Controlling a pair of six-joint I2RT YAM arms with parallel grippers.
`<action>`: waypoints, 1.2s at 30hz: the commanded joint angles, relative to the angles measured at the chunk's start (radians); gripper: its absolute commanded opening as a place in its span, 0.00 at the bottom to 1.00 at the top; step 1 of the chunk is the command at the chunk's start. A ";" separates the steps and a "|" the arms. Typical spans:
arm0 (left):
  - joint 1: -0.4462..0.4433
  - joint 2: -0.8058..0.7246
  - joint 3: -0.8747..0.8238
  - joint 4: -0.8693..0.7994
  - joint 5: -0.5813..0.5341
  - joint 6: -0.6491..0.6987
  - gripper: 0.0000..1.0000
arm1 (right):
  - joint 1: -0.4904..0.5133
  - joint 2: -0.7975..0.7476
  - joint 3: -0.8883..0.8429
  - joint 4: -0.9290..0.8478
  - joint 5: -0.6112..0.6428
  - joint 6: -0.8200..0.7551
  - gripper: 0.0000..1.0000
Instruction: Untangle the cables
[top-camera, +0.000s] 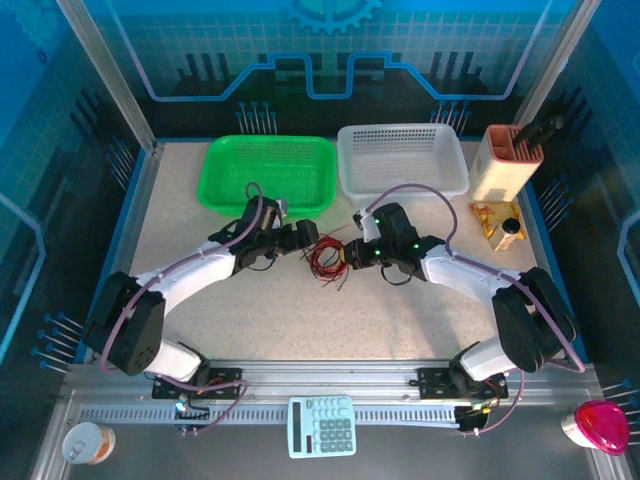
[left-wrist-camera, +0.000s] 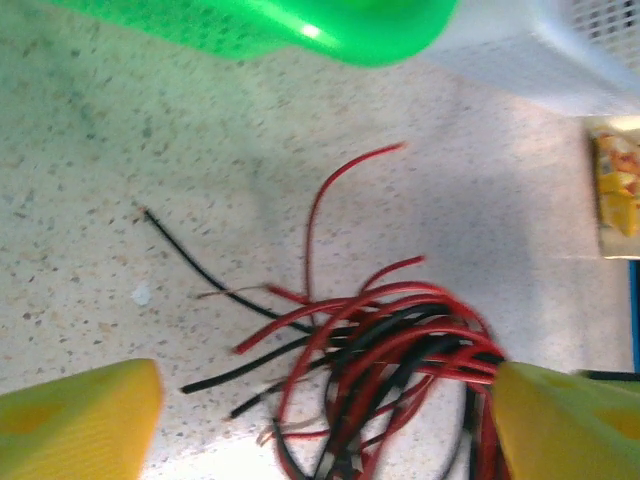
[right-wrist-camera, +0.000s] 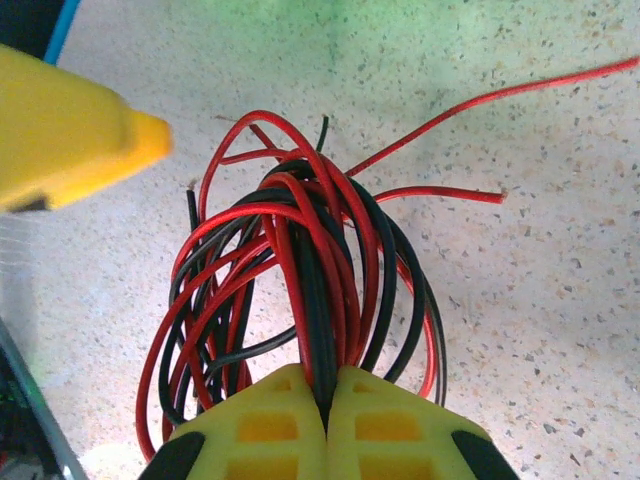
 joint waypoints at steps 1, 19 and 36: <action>0.001 -0.039 0.016 -0.052 0.001 0.054 0.94 | 0.035 0.014 0.038 -0.014 0.029 -0.039 0.00; 0.016 0.067 -0.137 0.309 0.197 -0.089 0.76 | -0.009 -0.031 0.072 0.079 -0.109 0.059 0.00; 0.134 0.072 -0.283 0.898 0.375 -0.429 0.00 | -0.093 -0.047 -0.069 0.215 -0.166 0.156 0.00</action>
